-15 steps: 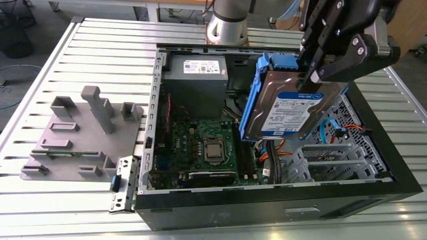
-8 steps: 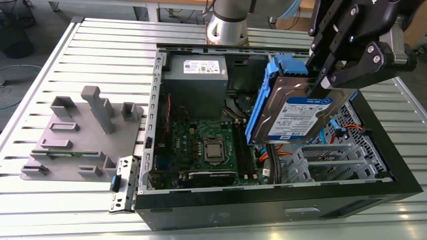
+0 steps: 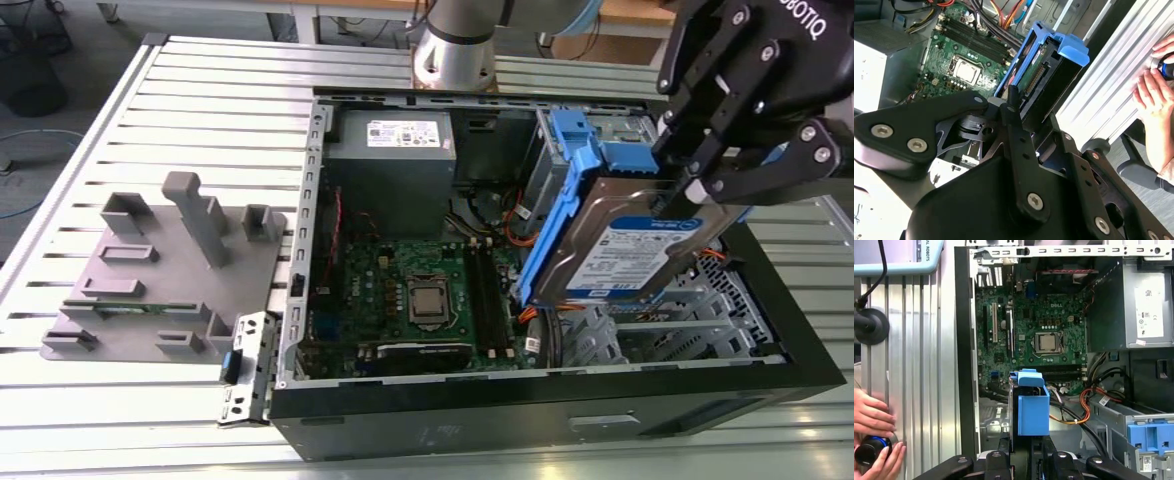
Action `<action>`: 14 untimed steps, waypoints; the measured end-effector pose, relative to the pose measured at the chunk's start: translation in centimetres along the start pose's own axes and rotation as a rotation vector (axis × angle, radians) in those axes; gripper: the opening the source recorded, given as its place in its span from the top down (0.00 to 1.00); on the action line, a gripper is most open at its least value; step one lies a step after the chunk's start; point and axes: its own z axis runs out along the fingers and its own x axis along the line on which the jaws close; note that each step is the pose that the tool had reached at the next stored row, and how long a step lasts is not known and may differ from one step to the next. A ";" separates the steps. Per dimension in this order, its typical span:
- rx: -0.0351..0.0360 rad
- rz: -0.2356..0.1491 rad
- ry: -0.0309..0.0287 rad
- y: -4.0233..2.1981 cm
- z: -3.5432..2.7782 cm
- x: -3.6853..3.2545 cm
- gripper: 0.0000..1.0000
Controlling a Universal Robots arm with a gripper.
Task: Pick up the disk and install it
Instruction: 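Pick up the disk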
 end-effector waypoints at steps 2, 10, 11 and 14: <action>-0.0009 0.000 0.0001 -0.48 0.07 0.02 0.65; -0.0050 0.000 0.0004 -2.62 0.38 -0.02 0.65; -0.0052 0.000 0.0003 -2.88 0.42 -0.02 0.65; -0.0057 0.000 0.0001 -3.59 0.52 -0.04 0.65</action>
